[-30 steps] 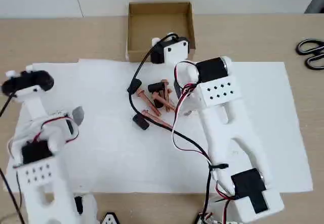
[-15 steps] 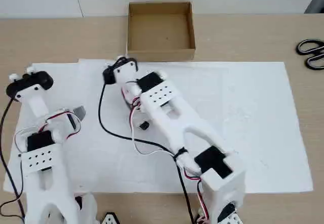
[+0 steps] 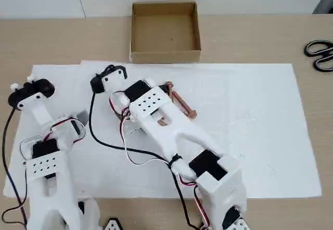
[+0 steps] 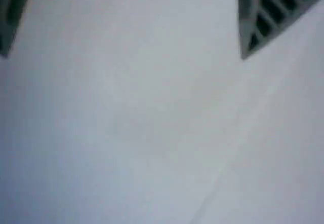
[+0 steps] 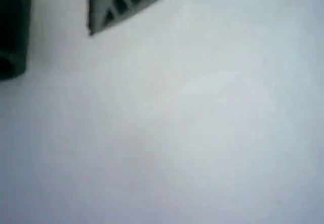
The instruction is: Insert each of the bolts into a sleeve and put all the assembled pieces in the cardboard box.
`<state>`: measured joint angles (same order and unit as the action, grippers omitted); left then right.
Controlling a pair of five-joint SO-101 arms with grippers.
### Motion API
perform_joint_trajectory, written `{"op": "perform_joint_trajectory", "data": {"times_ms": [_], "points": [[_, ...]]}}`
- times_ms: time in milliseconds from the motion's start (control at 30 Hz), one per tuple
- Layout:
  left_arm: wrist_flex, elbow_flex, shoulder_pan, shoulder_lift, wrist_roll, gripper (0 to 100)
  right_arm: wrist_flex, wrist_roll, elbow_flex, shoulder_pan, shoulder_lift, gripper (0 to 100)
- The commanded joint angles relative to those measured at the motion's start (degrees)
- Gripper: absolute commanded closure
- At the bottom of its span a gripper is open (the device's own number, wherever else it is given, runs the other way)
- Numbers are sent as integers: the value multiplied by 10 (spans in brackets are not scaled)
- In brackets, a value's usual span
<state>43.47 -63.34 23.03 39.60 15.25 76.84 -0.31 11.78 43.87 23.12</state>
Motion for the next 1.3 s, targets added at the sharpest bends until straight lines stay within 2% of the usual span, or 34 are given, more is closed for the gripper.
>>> {"op": "perform_joint_trajectory", "data": {"times_ms": [0,400,833,1067,1267], "points": [[-11,1,2,18,4,723,9,-9,25,0,-3,798],[-12,1,2,17,4,723,23,-25,25,1,36,798],[-31,-11,1,18,4,723,-10,-21,28,0,51,798],[-31,-11,1,18,4,723,-10,-2,26,-1,52,905],[-31,-11,1,18,4,723,-7,-1,25,-1,78,916]]}}
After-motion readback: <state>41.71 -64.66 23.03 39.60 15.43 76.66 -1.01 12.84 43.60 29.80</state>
